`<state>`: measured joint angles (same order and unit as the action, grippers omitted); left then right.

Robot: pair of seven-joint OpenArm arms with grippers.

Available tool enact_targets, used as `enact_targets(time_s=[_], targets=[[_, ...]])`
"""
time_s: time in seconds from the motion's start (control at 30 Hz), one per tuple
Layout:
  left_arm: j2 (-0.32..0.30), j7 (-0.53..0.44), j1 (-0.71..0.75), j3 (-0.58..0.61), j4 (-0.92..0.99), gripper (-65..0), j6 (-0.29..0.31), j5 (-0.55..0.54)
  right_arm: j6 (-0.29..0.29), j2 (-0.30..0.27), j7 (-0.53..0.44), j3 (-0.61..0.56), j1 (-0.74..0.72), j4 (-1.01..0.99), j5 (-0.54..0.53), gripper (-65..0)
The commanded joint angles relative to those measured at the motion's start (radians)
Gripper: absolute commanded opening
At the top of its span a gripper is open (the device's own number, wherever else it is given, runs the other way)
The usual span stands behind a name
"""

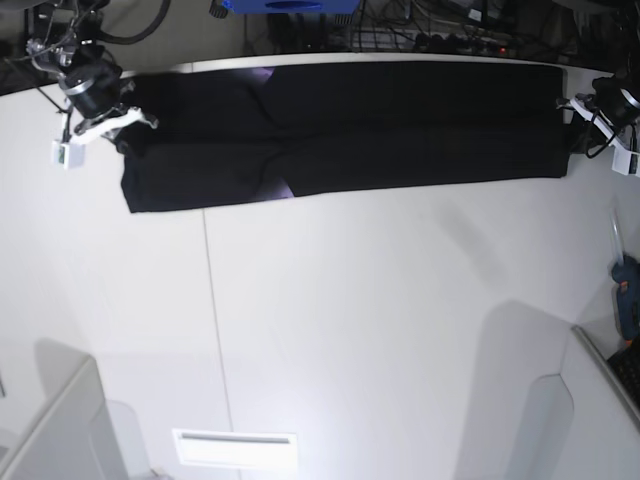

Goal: Fold the T-shirt properly
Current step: 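Lay the folded edge down and open both grippers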

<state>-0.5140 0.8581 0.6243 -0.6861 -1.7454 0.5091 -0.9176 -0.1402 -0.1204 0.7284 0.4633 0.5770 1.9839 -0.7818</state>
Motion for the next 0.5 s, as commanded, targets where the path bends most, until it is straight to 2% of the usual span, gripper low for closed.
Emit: enact_targets(time_s=[0.0, 0.1, 0.27, 0.4, 0.47], targets=[[-0.018, -0.020, 0.001, -0.013, -0.011, -65.0, 0.007, -0.011, -0.008, -0.009, -0.019, 0.009, 0.005, 0.021, -0.011, -65.0], [-0.013, -0.020, 0.019, -0.011, -0.012, -65.0, 0.007, 0.007, -0.008, -0.008, -0.022, 0.009, 0.031, 0.021, -0.011, -65.0], [0.047, -0.021, 0.018, -0.011, -0.015, -65.0, 0.012, 0.147, -0.008, -0.009, -0.023, 0.009, 0.044, 0.015, -0.006, -65.0], [0.067, -0.021, 0.009, -0.011, -0.012, -65.0, 0.081, 0.202, -0.008, -0.012, -0.023, 0.009, 0.044, 0.013, -0.005, -65.0], [0.067, -0.021, 0.009, -0.013, -0.011, -65.0, 0.089, 0.202, -0.008, -0.012, -0.023, 0.009, 0.042, 0.013, -0.005, -65.0]])
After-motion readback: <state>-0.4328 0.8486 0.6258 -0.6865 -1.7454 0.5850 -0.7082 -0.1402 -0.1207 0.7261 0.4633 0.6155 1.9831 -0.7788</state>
